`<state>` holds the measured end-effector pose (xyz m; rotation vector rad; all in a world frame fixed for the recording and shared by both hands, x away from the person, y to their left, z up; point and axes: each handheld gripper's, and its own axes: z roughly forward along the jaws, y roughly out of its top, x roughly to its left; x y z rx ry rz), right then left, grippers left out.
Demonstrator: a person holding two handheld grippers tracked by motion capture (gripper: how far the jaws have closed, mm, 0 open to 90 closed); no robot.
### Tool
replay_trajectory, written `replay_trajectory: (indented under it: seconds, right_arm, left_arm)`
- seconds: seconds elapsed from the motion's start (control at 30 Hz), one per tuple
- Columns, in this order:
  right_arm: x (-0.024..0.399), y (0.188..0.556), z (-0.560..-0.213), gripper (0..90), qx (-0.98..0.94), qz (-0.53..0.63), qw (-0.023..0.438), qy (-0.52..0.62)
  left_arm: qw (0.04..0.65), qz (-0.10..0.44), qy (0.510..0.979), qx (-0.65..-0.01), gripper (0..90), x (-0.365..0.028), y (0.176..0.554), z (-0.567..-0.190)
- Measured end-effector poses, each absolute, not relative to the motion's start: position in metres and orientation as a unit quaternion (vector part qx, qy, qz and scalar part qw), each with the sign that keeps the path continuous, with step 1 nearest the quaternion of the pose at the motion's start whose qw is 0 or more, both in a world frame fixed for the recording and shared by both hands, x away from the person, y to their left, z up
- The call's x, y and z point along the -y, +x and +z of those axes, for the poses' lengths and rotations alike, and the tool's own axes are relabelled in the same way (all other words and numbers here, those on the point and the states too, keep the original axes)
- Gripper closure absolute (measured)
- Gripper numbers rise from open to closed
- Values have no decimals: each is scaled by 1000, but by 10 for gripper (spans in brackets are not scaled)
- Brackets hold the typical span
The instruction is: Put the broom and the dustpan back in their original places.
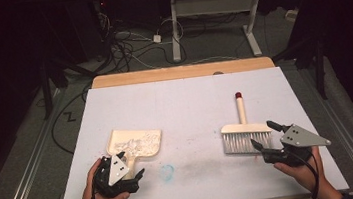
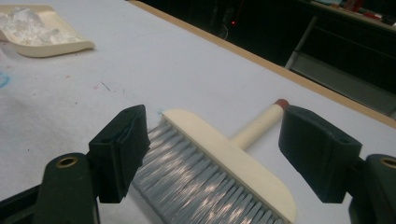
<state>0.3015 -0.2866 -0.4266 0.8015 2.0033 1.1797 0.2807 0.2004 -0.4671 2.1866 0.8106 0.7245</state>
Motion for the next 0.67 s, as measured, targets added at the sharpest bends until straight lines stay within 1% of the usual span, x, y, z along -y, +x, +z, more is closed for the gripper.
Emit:
replay_trajectory:
  seconds: [0.2, 0.27, 0.33, 0.67]
  right_arm:
    - [280, 292, -423, 229, -763, 453, 357, 293]
    - [279, 291, -423, 229, -763, 457, 352, 293]
    - [278, 291, -424, 229, -763, 452, 360, 292]
    - [282, 291, -424, 228, -759, 457, 359, 295]
  left_arm:
    - [347, 283, 839, -311, 173, -201, 279, -465]
    - [347, 284, 838, -311, 173, -201, 280, -465]
    - [348, 283, 837, -312, 173, -201, 281, -465]
    - [352, 289, 833, -314, 173, -200, 285, -463]
